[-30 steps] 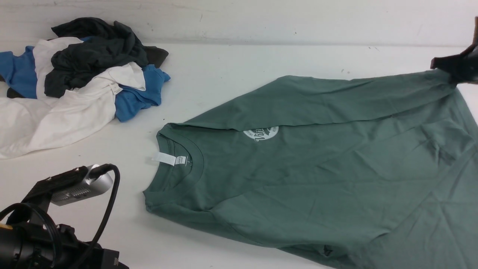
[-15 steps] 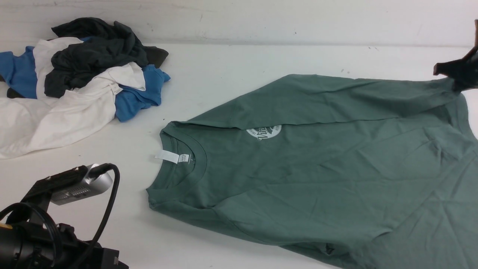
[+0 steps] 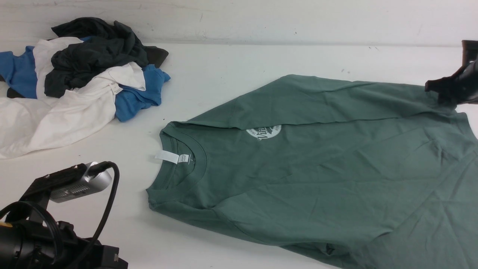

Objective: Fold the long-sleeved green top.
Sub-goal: Hold the cuff with your right arm as far away from the cuff, then drag and drop the cuff with your right arm onto the cuff closest to your right arm

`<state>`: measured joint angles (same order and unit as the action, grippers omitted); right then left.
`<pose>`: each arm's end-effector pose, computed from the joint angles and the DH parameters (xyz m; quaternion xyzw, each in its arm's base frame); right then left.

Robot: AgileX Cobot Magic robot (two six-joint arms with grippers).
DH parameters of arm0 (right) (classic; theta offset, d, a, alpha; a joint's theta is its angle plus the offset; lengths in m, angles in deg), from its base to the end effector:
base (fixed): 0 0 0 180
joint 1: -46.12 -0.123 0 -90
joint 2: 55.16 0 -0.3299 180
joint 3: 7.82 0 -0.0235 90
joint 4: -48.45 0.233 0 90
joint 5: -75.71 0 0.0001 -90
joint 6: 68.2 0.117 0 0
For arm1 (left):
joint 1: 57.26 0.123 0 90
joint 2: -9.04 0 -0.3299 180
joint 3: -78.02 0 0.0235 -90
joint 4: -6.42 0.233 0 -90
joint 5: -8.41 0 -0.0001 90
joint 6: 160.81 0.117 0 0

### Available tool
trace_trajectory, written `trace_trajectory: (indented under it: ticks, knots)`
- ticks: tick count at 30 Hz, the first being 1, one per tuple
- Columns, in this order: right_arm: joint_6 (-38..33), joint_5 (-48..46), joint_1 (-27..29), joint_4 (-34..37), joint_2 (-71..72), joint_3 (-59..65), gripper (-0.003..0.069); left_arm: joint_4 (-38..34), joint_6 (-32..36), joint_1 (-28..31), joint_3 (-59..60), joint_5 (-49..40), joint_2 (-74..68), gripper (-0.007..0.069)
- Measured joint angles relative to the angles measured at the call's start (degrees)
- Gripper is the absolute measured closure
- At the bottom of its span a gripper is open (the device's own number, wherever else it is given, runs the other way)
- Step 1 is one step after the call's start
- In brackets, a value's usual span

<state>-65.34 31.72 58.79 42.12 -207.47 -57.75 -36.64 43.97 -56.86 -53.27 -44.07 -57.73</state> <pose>0.5732 -0.1381 0.1523 0.1025 0.9507 -0.0727 0.2837 0.1258 -0.0625 0.2553 0.0079 0.9447 -0.2841 0.1634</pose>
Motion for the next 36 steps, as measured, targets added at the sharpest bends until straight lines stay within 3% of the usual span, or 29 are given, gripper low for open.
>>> trace_trajectory:
  ticks: [10,14,17,20,30,36]
  knots:
    - [0.0,1.84,0.0,-4.1,-0.04,0.0,0.0377,0.0,0.0,0.0,0.0,0.12,0.0,0.0628]
    - [0.0,1.63,0.0,-4.3,-0.44,0.0,0.0451,0.0,0.0,0.0,0.0,0.12,0.0,0.0628]
    - [0.07,1.07,0.0,-4.51,-1.37,-0.18,0.0592,0.0,0.0,0.0,0.0,0.12,0.0,0.0628]
    - [0.14,0.87,0.0,-4.51,-1.37,-0.29,0.0643,0.0,0.0,0.0,0.0,0.12,0.0,0.0628]
    - [0.65,-0.95,0.0,-4.56,1.92,-0.51,0.0648,0.0,0.0,0.0,0.0,0.8,0.0,0.0628]
    - [-0.93,-7.68,-0.78,-3.62,4.65,-7.44,0.0648,0.0,0.0,0.0,0.0,1.24,0.0,0.0628]
